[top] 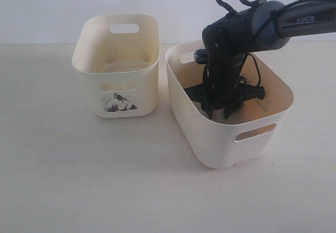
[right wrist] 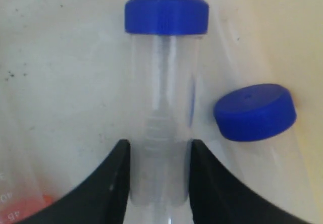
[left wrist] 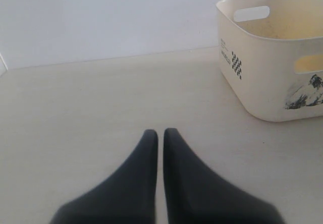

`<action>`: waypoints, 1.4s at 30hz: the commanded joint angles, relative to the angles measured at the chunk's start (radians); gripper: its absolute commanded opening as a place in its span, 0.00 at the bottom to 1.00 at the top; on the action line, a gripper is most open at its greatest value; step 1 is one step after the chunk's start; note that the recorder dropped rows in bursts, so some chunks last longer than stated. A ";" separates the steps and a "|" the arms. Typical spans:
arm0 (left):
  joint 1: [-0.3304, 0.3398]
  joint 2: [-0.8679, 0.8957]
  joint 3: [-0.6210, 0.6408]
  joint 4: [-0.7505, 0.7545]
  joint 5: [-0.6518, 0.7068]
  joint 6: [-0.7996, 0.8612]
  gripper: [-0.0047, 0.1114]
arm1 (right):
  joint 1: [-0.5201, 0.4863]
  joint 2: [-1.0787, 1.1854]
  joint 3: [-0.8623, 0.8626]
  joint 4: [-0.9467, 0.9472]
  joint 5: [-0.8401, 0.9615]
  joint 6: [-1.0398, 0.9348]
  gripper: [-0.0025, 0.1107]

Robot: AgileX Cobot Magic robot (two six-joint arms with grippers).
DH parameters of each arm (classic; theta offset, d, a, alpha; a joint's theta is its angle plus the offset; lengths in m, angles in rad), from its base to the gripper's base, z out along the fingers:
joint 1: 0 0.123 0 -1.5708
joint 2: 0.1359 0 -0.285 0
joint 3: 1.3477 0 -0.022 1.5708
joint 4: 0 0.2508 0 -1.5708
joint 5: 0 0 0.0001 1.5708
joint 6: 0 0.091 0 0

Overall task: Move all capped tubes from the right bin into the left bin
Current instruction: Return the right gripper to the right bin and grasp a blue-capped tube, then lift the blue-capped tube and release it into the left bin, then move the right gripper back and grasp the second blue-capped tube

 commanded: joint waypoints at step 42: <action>0.001 -0.002 -0.004 -0.007 -0.015 -0.012 0.08 | 0.137 -0.232 -0.004 0.528 -0.605 -0.579 0.62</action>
